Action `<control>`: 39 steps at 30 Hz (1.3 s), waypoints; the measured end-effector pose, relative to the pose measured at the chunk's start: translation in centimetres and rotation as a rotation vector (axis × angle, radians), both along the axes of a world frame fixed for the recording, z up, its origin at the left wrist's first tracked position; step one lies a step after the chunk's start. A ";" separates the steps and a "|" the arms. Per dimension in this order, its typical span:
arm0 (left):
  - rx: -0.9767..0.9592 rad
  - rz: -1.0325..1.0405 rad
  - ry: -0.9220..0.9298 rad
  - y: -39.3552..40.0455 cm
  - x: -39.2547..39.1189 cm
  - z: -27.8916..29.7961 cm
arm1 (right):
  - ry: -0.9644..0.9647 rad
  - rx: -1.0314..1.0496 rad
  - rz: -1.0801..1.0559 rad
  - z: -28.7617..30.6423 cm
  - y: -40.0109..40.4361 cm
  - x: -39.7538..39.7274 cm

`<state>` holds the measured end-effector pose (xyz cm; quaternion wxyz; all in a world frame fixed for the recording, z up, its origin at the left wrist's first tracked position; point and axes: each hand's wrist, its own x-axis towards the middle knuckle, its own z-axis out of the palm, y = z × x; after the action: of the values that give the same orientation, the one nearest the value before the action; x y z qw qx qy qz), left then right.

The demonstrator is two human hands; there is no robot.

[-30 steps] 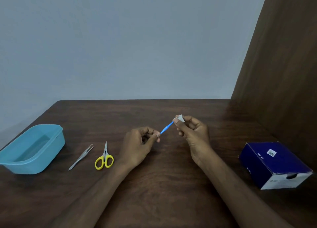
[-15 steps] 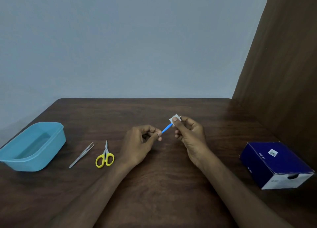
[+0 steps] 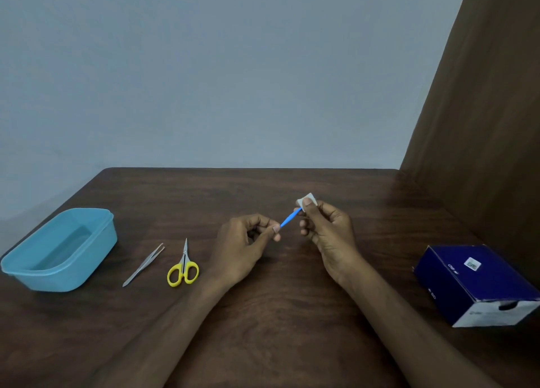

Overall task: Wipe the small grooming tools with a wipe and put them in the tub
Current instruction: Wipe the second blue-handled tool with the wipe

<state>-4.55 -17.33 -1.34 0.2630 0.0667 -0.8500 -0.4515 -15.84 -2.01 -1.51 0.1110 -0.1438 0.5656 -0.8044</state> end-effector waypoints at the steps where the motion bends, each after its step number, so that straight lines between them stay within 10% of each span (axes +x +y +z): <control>1: 0.003 0.005 0.003 0.0 0.0 0.0 | 0.018 0.009 0.013 -0.1 0.0 0.1; 39: 0.163 -0.023 0.037 0.2 -0.1 0.2 | 0.100 0.068 0.031 0.3 -0.6 1.1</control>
<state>-4.62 -17.15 -1.17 0.2671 0.0697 -0.8062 -0.5232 -14.75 -2.64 -1.22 0.0996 -0.1887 0.5954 -0.7746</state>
